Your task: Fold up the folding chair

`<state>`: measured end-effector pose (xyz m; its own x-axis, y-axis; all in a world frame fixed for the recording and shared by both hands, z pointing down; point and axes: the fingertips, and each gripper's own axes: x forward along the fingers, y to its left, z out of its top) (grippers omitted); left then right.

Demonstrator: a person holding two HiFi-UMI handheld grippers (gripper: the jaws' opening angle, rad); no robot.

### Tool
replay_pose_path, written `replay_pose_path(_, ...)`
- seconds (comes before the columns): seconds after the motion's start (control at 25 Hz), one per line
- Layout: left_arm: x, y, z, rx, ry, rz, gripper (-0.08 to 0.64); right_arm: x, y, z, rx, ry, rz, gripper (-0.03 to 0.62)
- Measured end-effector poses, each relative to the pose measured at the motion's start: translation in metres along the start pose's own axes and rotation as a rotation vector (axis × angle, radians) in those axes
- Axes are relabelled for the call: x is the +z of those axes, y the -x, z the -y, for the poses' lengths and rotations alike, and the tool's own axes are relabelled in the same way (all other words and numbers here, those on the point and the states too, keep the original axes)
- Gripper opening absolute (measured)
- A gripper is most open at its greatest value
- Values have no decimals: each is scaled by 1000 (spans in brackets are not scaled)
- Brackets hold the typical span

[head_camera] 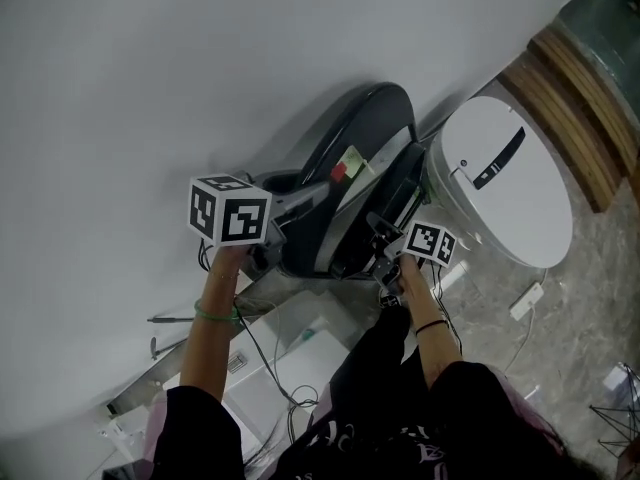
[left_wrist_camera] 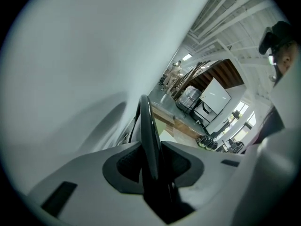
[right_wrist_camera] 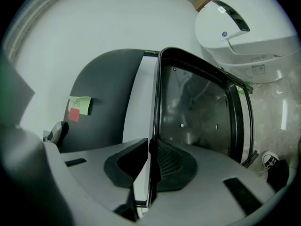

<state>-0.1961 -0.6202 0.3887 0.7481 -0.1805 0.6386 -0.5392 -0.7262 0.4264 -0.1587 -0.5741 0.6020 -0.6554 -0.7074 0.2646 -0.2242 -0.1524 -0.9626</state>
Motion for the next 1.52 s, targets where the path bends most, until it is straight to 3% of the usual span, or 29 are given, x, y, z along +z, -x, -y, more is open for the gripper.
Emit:
replay_pose_path(0.2,-11,20,-51,-5,-142,-68,112,-24,-53,-1,-19,-8,-68,61)
replay_pose_path(0.36,-13,30,-84,24,-113,-93,110,-29,-80,-2,-22,2,-100,58)
replay_pose_path(0.52,-16,40,-108,116,-116,-82,112,-33,-96,-3,-26,34,-150,58)
replay_pose_path(0.76,-15,44,-131,351,-237,-109,132,-31,-108,-7,-11,34,-179,57)
replay_pose_path(0.88,-14,47,-136,466,-260,-90,158,-32,-109,-7,-37,65,-209,57)
replay_pose_path(1.04,-14,48,-139,530,-258,-63,181,-31,-110,-6,-64,136,-225,57)
replay_pose_path(1.32,-2,66,-130,509,-156,-1,187,-36,-105,-7,-186,307,-299,86)
replay_pose_path(1.52,36,109,-104,628,-284,75,152,-34,-95,-15,-200,355,-305,123)
